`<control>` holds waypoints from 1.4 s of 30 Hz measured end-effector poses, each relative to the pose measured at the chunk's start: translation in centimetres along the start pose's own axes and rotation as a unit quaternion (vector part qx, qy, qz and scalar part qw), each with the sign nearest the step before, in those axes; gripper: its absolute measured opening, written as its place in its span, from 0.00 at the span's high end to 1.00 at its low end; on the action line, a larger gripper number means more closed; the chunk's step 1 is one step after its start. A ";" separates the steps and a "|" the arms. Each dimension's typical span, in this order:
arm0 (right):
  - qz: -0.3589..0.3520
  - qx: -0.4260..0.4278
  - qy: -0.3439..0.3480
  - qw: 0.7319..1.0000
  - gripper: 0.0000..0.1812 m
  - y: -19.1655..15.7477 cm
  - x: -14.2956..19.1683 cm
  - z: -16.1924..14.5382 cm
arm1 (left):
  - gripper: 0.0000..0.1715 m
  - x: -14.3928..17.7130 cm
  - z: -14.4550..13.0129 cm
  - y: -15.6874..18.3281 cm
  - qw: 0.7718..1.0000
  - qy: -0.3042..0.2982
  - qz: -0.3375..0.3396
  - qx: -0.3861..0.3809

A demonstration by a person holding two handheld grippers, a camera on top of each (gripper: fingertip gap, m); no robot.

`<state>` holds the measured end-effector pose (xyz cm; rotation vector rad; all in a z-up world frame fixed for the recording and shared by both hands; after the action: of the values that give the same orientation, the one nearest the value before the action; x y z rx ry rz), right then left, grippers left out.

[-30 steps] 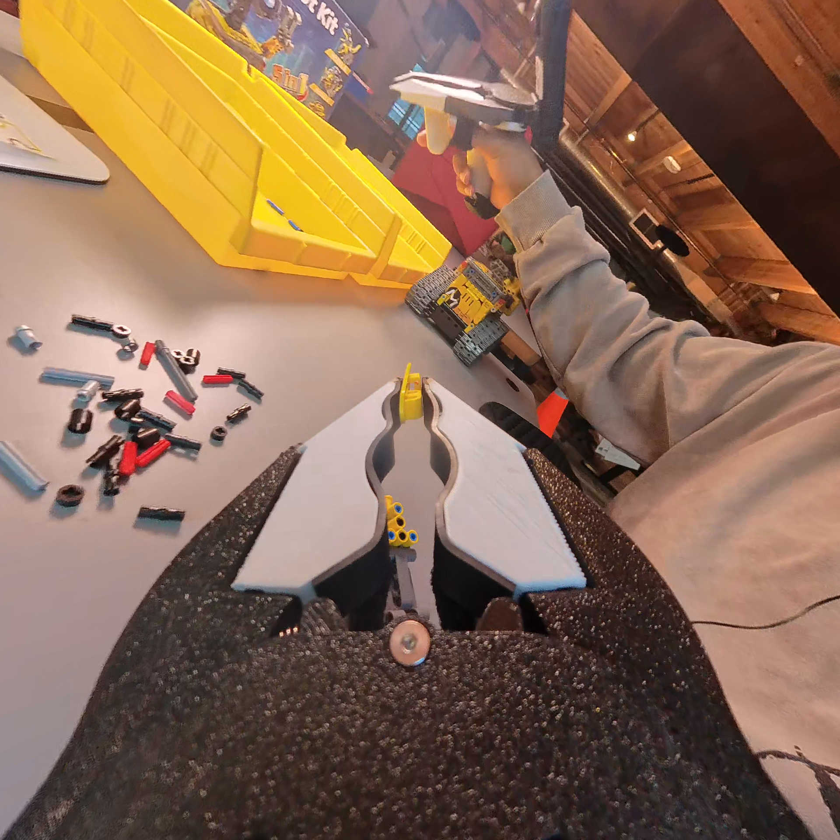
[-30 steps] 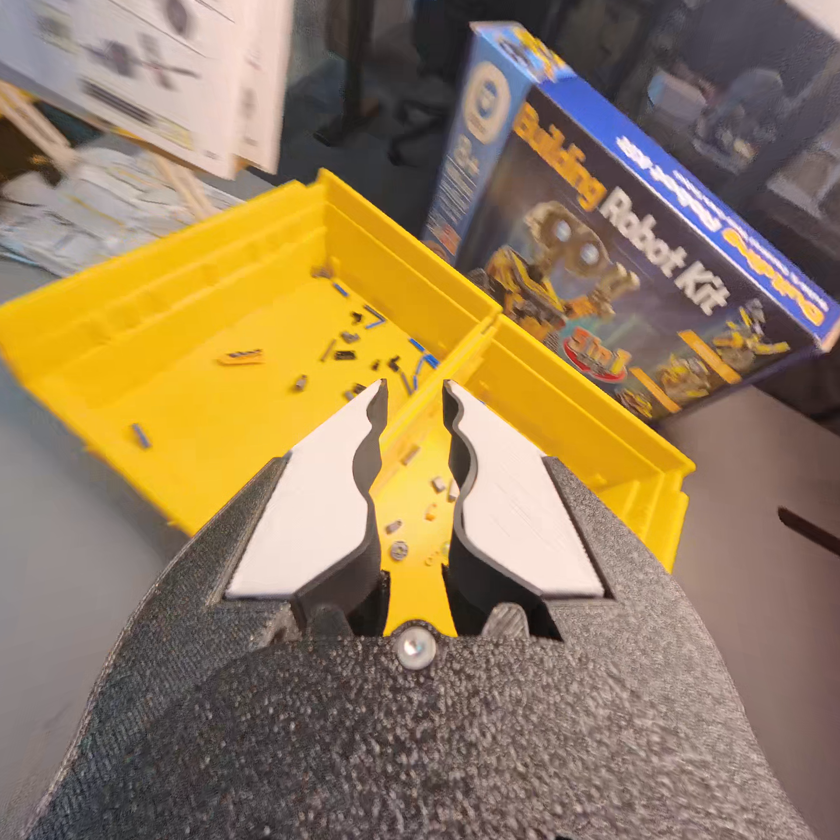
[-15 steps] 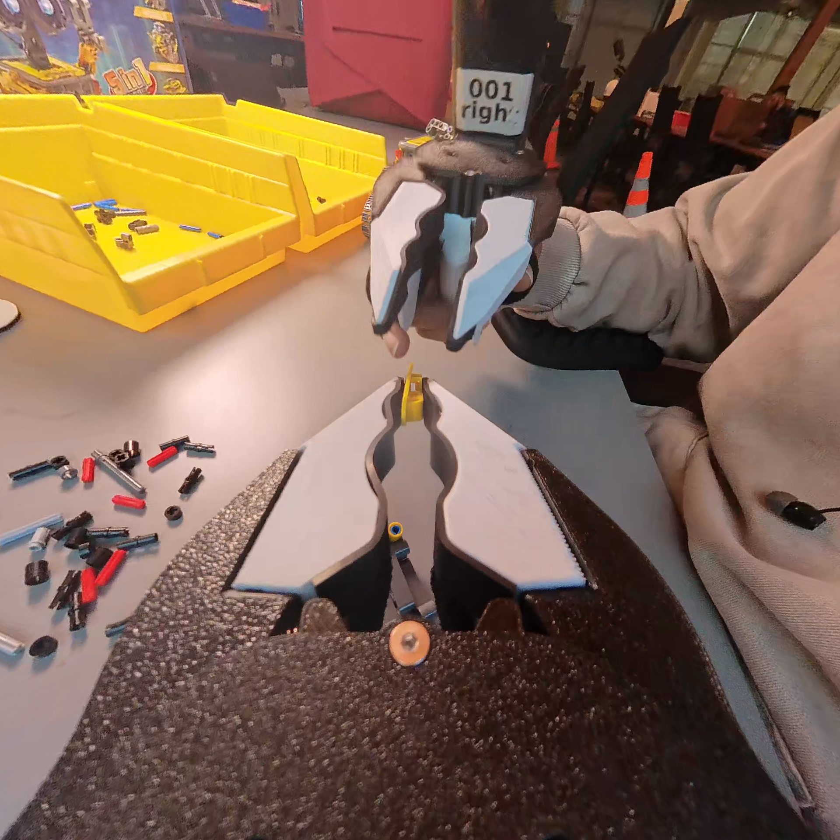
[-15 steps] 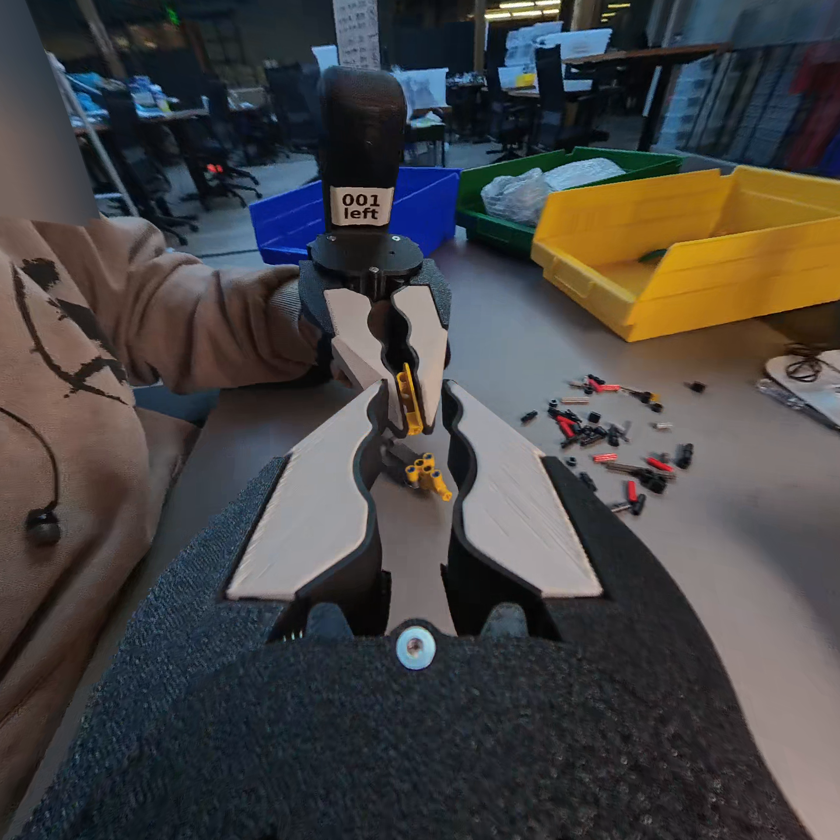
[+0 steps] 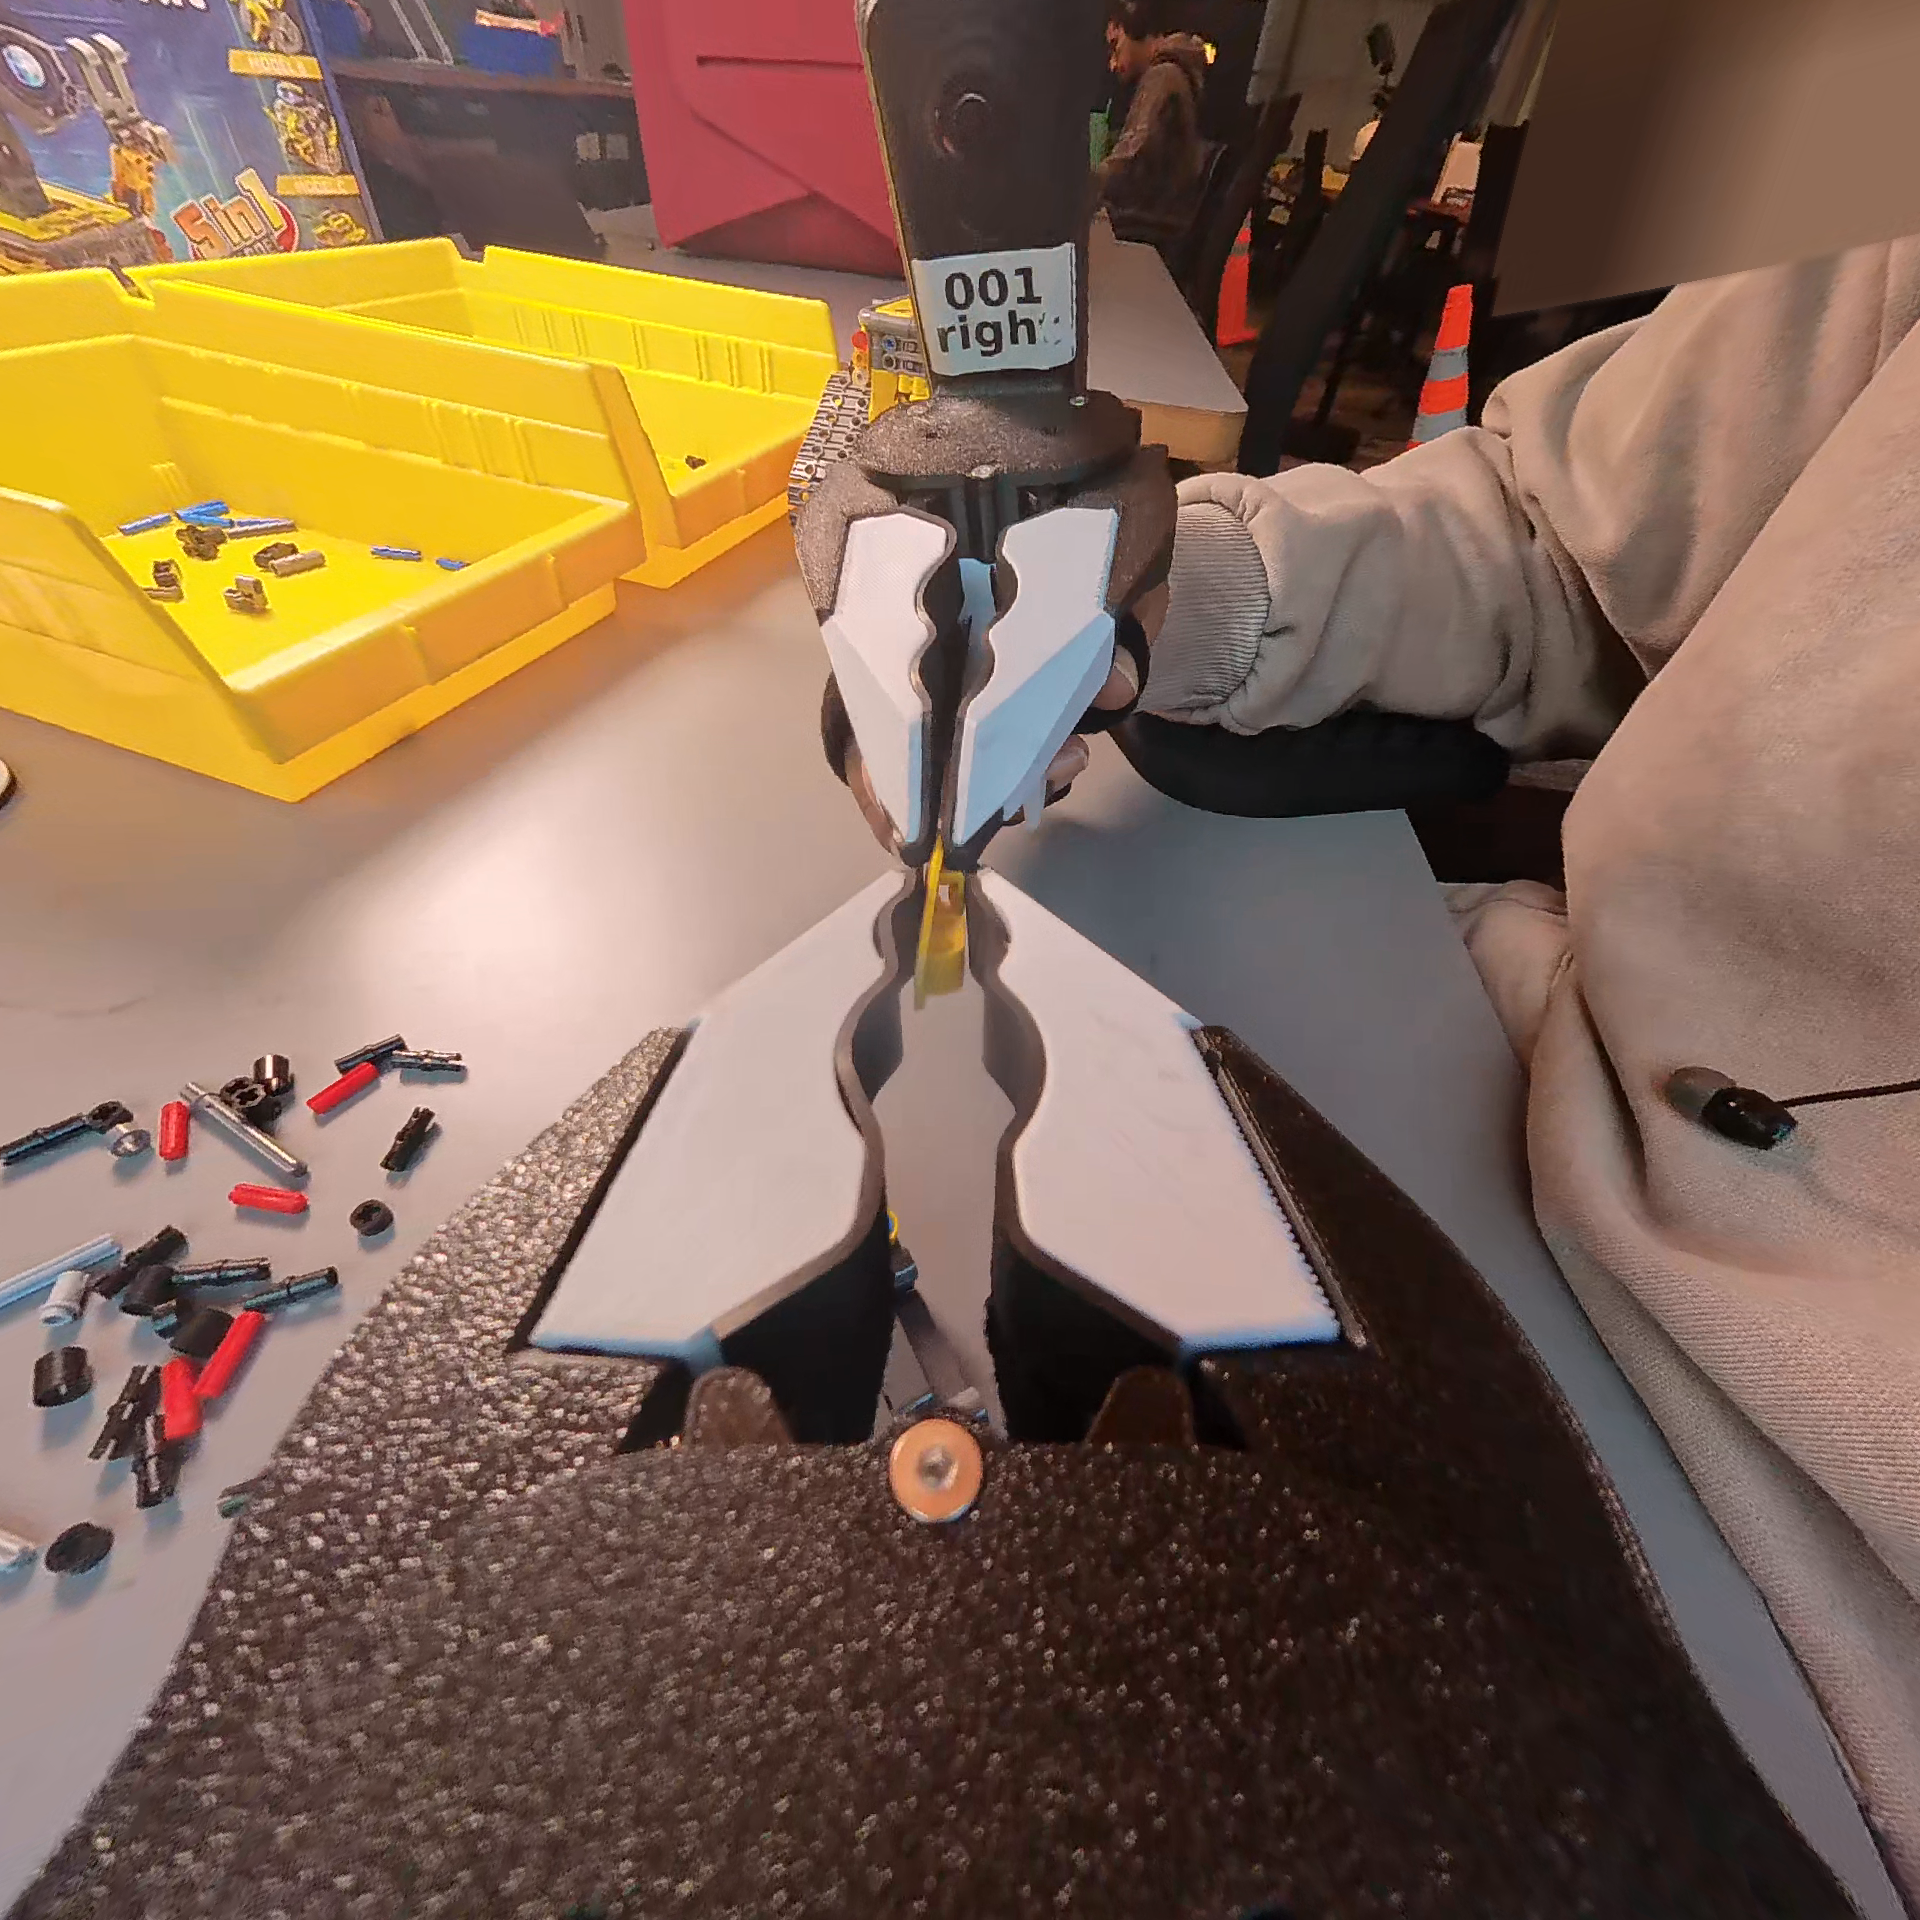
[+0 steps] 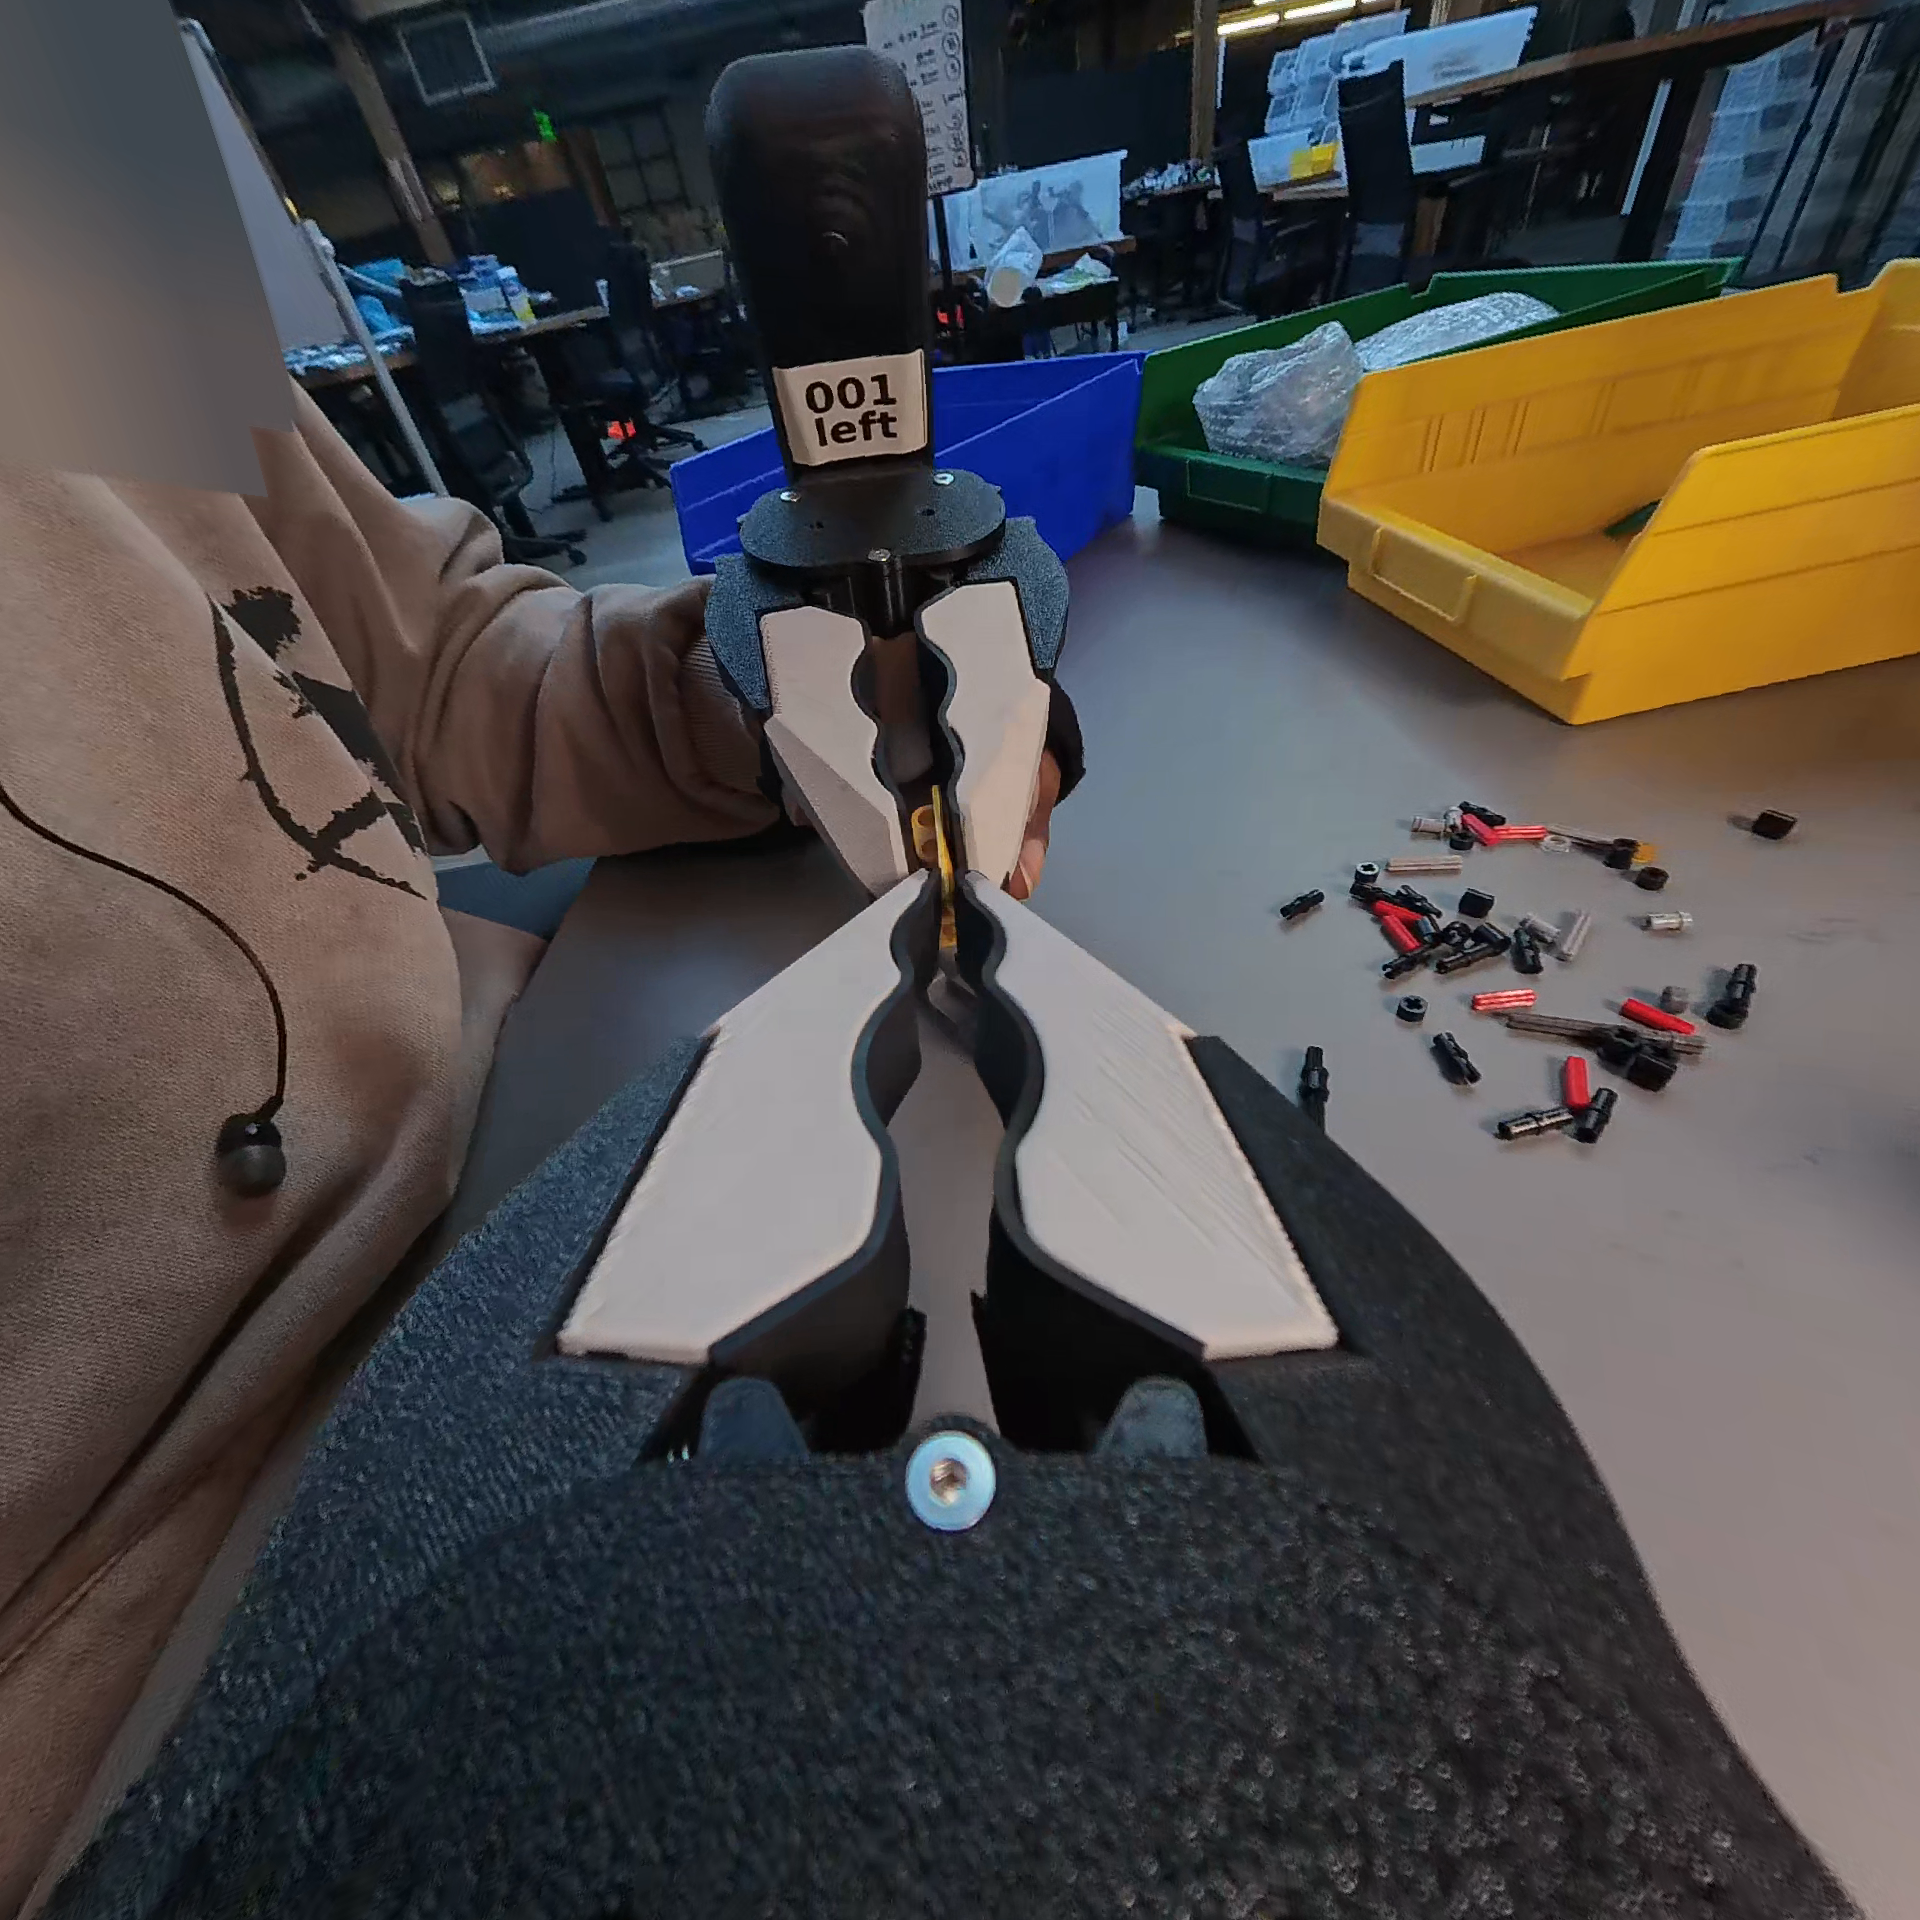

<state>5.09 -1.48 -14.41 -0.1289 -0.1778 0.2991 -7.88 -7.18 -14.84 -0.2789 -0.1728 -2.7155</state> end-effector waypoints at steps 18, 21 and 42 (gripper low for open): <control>0.085 -0.414 0.154 0.893 1.00 3.4 1.9 -1.0 | 0.88 1.6 0.5 -2.3 0.989 0.074 -0.006 0.129; 0.092 -0.423 0.162 0.887 1.00 3.2 1.9 -0.9 | 0.88 1.6 0.6 -2.4 0.988 0.078 -0.006 0.134; 0.041 -0.323 0.127 0.937 0.90 3.0 1.4 -1.0 | 0.95 1.6 -0.1 -3.4 0.949 0.095 -0.068 0.293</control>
<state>5.79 1.73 -15.59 -0.8266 -0.0066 0.2961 -10.71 -4.72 -14.88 0.1733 -0.9452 -2.6494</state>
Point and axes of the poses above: each gripper's, where its closed fingertips meet, x back along the fingers, z out of its top, y = z × x across the jaws, the point moved 8 cm from there along x, back along the fingers
